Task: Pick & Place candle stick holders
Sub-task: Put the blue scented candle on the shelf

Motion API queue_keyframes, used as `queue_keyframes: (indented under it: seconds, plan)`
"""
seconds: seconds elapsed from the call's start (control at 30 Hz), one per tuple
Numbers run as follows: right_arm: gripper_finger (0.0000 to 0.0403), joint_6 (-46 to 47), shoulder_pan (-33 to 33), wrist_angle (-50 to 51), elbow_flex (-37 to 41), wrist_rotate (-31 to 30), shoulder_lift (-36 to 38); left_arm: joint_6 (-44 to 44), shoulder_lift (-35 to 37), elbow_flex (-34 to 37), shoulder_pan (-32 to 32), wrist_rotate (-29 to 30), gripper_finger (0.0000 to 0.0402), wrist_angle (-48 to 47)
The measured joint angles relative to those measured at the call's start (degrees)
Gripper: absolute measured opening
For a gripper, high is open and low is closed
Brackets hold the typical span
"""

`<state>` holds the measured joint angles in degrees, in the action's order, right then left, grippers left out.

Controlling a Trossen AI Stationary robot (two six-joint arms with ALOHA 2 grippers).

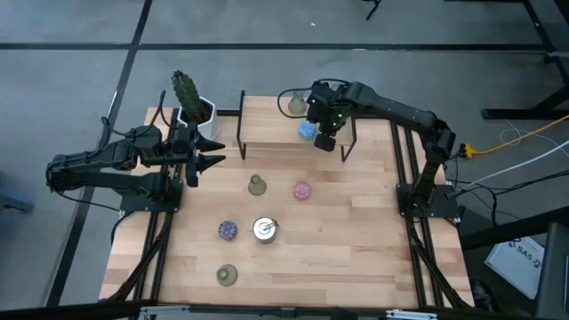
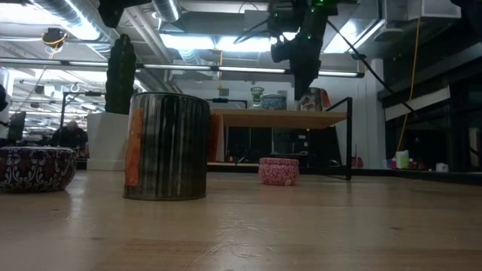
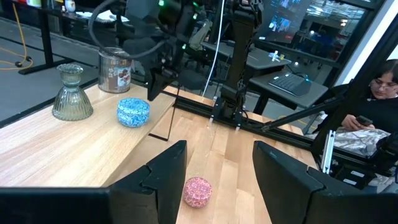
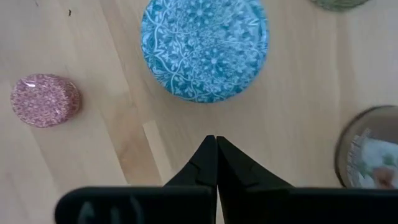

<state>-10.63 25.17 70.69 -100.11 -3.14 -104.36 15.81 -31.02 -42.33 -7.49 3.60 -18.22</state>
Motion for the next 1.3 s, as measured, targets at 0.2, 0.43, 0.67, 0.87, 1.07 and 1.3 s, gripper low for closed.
queue_keyframes:
  seconds: [0.2, 0.43, 0.67, 0.87, 1.07, 1.3]
  plan:
    - [0.0001, -1.4, -0.02, -4.01, 2.26, 0.22, 0.0, 0.0, 0.0, -0.02, 0.0, 0.0, 0.018, 0.0]
    - [0.0, -2.3, -0.02, -8.91, 3.47, 3.06, 0.0, 0.0, 0.02, 0.0, 0.0, 0.0, 0.018, 0.0]
    - [0.0, -2.28, -0.01, -13.34, 4.21, 5.37, 0.0, -0.03, 0.0, 0.0, 0.0, -0.02, 0.018, 0.0]
    - [0.0, -2.22, -0.04, -17.96, 4.21, 6.67, 0.0, -0.04, 0.01, -0.01, 0.0, -0.02, 0.018, 0.0]
    - [0.0, -2.26, -0.04, -21.8, 4.21, 8.5, 0.0, -0.04, 0.0, -0.02, 0.0, 0.0, 0.018, 0.0]
    - [0.0, -2.28, -0.04, -26.4, 4.21, 8.48, -0.07, -0.04, 0.01, -0.01, 0.0, 0.0, 0.018, 0.0]
